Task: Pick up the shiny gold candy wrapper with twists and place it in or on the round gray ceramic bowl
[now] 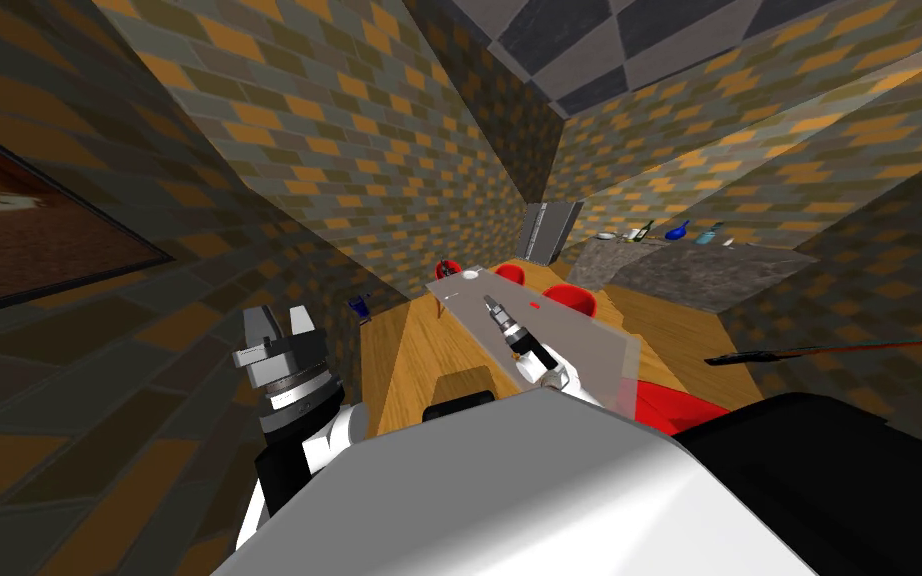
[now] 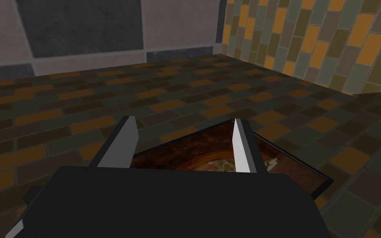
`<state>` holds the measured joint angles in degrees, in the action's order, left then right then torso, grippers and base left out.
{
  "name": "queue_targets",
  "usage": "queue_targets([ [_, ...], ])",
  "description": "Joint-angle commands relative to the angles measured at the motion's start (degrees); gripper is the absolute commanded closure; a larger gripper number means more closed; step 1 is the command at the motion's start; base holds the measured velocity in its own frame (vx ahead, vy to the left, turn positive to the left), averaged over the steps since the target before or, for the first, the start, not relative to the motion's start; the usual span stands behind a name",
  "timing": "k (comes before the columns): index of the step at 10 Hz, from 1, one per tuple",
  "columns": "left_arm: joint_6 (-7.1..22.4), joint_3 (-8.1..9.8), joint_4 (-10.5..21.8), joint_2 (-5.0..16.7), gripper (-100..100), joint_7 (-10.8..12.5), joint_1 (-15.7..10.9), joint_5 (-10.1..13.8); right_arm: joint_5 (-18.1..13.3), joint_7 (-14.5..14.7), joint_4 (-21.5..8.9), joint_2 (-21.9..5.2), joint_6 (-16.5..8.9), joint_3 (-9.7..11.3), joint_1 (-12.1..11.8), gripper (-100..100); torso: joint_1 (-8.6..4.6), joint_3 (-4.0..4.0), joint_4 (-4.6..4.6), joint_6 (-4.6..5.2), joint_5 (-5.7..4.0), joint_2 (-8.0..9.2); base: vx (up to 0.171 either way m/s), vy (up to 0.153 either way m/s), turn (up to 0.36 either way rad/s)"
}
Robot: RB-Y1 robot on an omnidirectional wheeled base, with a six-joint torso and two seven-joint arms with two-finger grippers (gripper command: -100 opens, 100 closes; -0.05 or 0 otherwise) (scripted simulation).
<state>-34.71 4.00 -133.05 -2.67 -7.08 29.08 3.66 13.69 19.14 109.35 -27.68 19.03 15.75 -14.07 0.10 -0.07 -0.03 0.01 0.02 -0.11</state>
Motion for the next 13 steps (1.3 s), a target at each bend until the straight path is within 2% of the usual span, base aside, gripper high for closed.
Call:
queue_targets([
  [1,0.00,0.00,0.00,0.00,0,0.00,0.00,0.00,0.60,2.08,-2.75,-2.82,-1.92,2.22,1.28,-100,0.00,0.00,0.00,0.00,0.00,0.00,0.023,0.017,0.292],
  [2,0.00,0.00,0.00,0.00,0,0.00,0.00,0.00,0.60,2.08,-2.75,-2.82,-1.92,2.22,1.28,-100,0.03,0.00,0.00,-0.01,0.01,0.00,0.017,0.007,0.054],
  [5,0.00,0.00,0.00,0.00,0,0.00,0.00,0.00,1.94,6.06,-8.11,-7.73,-6.60,6.44,3.97,-100,0.04,0.02,0.01,0.00,0.01,0.04,0.019,0.015,0.204],
  [6,0.00,0.00,0.00,0.00,0,0.00,0.00,0.00,1.94,6.06,-8.11,-8.07,-6.60,6.44,3.97,-100,0.03,0.02,0.00,0.02,0.01,0.03,0.018,0.002,0.050],
  [8,0.00,0.00,0.00,0.00,0,0.00,0.00,0.00,2.73,8.80,-11.81,-11.25,-9.88,9.35,5.41,-100,-0.03,0.04,0.01,0.03,-0.01,0.07,0.014,-0.005,0.168],
  [9,0.00,0.00,0.00,0.00,0,0.00,0.00,0.00,2.73,8.80,-11.81,-11.25,-9.88,9.35,5.41,-100,-0.06,0.04,0.01,0.03,-0.01,0.07,0.013,-0.010,0.080],
  [11,0.00,0.00,0.00,0.00,0,0.00,0.00,0.00,3.45,11.56,-15.18,-14.12,-13.23,12.30,6.49,-100,-0.06,0.05,0.02,0.04,-0.01,0.08,0.016,-0.012,0.169],
  [12,0.00,0.01,0.00,0.00,0,0.00,0.00,0.00,3.45,11.56,-15.59,-14.12,-13.23,12.30,6.49,-100,-0.09,0.04,0.01,0.04,-0.02,0.07,0.012,-0.017,0.071],
  [13,0.00,0.01,0.00,0.00,0,0.00,0.01,0.00,3.77,12.93,-17.16,-15.46,-14.92,13.76,6.90,-100,-0.08,0.05,0.02,0.07,-0.02,0.09,0.004,-0.013,0.110],
])
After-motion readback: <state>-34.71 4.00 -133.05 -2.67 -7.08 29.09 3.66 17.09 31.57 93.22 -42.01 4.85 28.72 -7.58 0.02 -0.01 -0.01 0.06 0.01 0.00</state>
